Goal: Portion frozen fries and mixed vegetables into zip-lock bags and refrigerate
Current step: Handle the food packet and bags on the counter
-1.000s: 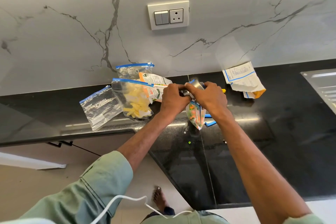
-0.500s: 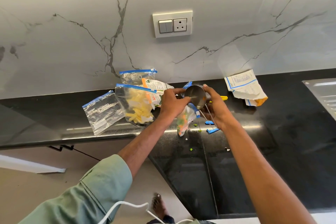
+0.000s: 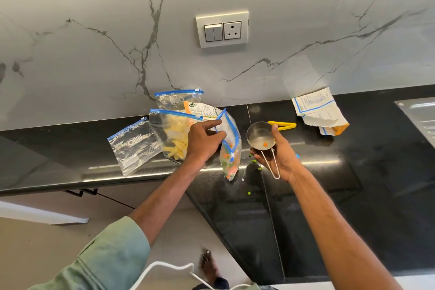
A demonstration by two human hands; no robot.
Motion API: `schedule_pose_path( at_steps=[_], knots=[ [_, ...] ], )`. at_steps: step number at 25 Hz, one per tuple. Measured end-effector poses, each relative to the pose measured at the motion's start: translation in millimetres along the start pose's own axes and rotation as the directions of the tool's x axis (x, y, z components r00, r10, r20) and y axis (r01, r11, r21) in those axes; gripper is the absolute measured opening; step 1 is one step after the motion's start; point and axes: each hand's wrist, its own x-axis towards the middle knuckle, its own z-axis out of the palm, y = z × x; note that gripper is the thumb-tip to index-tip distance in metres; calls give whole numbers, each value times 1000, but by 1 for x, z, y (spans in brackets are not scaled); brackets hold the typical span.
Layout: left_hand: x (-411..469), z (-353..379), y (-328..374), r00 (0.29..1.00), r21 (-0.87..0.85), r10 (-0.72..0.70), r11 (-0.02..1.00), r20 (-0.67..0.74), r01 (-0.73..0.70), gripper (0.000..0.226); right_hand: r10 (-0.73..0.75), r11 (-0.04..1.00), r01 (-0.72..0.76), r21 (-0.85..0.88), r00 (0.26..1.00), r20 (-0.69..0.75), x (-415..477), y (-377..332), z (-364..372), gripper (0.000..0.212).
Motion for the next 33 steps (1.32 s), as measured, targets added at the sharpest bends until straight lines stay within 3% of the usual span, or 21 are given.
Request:
schedule_pose_path(
  at_steps=[4, 8, 12, 16, 24, 30, 33],
  knots=[
    [-4, -21, -15, 999, -16, -23, 1000, -44, 22, 39, -63, 882, -42, -469, 976, -206, 21, 34, -22, 80],
    [-8, -29, -20, 999, 9, 2, 1000, -43, -2, 39, -82, 767, -64, -639, 977, -196, 28, 63, -29, 68],
    [-15, -28, -22, 994, 115, 101, 989, -36, -97, 39, -111, 715, -36, -698, 980, -164, 31, 68, -20, 66],
    [-25, -27, -36, 983, 225, 183, 957, 12, -181, 54, -165, 688, 5, -725, 975, -151, 31, 70, -8, 57],
    [-30, -33, -49, 976, 323, 217, 924, 6, -207, 60, -216, 670, 8, -742, 959, -184, 36, 81, -2, 40],
    [-24, -40, -41, 972, 234, 228, 944, 49, -233, 54, -371, 480, 51, -876, 916, -150, 29, 79, -11, 31],
    [-20, -46, -29, 957, 177, 256, 944, 137, -278, 51, -578, 252, 82, -964, 812, -83, 16, 73, -3, 47]
  ],
)
